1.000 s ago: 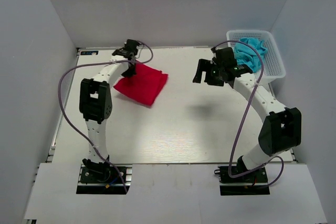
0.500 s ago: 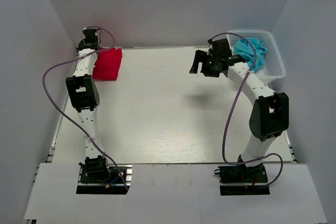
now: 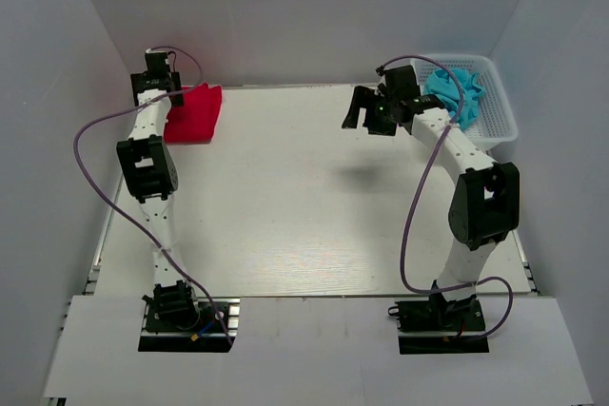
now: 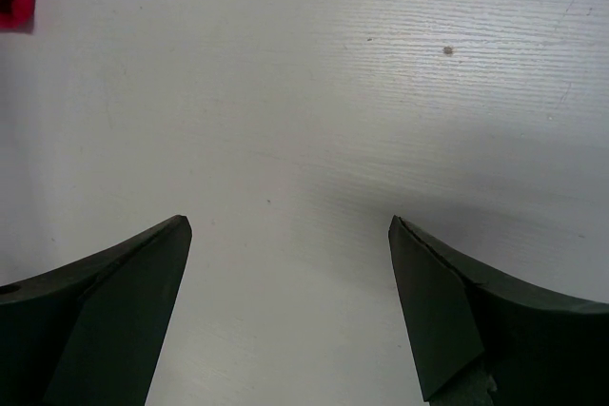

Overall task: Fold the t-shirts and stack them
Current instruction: Put the neatly folded tshirt into the corner of the board with the right arm

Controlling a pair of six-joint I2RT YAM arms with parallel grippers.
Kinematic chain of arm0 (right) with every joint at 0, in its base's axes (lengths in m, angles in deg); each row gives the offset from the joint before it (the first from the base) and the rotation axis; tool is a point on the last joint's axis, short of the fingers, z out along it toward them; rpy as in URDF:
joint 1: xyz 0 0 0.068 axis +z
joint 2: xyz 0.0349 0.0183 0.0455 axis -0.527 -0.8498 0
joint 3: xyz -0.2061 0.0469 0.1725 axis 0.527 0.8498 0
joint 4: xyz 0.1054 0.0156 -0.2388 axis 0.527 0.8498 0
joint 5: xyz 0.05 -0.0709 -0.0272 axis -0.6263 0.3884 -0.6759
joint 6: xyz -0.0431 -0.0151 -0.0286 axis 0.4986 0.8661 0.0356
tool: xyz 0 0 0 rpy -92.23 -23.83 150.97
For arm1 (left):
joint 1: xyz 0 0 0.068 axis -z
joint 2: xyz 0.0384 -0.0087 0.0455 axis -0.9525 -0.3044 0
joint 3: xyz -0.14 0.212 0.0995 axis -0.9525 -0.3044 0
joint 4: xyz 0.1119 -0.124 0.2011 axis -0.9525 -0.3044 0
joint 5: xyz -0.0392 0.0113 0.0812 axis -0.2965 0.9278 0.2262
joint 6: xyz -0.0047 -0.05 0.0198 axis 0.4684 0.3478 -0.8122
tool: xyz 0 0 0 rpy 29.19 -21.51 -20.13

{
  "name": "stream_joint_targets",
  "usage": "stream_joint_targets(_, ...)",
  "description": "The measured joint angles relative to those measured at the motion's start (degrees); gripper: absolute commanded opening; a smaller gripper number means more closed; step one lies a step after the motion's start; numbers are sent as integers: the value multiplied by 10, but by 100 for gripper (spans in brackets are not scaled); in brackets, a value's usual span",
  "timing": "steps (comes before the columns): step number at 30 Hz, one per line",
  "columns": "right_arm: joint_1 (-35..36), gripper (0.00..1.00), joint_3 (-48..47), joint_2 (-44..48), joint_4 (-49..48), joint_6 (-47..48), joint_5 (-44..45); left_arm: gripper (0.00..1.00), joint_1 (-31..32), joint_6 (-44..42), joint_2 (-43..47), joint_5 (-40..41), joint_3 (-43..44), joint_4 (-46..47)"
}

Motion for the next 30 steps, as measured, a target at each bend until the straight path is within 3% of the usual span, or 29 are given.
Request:
stream_joint_targets(8,0,90,36,43,4,-2,-1,100,1,32,26,15,-4,-30)
stream_joint_targets(12,0,90,93,114,-5,-12,-1,100,5,56,123,-22,-54,-61)
stream_joint_targets(16,0,90,181,213,-21,-24,5,100,36,104,308,-111,-208,-55)
stream_joint_targets(21,0,90,292,335,-23,-26,47,100,146,190,593,-194,-542,35)
stream_joint_targets(23,0,90,334,386,-14,-26,67,100,185,212,669,-230,-627,42)
stream_joint_targets(30,0,90,465,527,-8,-41,110,100,273,280,833,-237,-767,32)
